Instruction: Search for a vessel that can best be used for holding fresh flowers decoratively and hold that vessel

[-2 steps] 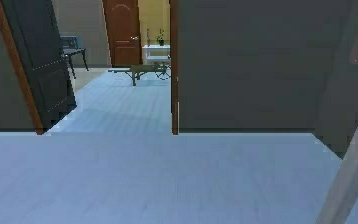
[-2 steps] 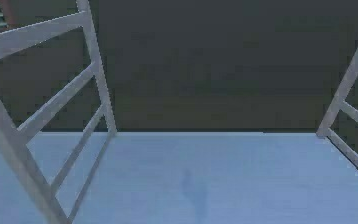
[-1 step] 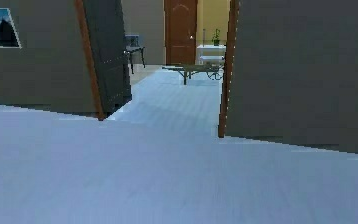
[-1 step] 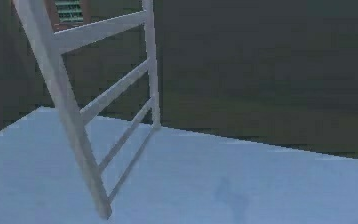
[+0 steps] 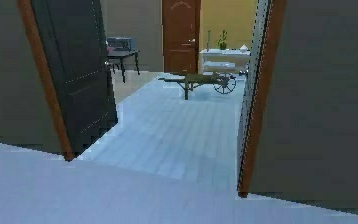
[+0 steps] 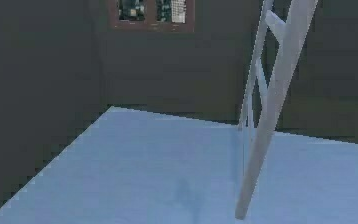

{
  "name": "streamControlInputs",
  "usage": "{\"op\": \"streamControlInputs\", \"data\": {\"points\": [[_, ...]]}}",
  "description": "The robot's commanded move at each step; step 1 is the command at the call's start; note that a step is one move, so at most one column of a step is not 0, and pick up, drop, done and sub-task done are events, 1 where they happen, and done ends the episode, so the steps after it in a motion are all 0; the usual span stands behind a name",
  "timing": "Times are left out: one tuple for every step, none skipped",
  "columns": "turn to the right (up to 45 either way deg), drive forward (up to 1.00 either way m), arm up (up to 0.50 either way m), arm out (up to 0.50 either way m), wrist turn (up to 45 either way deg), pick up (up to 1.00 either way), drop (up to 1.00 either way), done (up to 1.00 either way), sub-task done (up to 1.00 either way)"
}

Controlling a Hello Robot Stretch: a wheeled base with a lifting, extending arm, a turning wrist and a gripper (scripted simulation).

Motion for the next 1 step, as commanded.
{"op": "streamControlInputs", "data": {"points": [[0.0,1.0,0.0,0.0,0.0,0.0,0.0,0.0,0.0]]}}
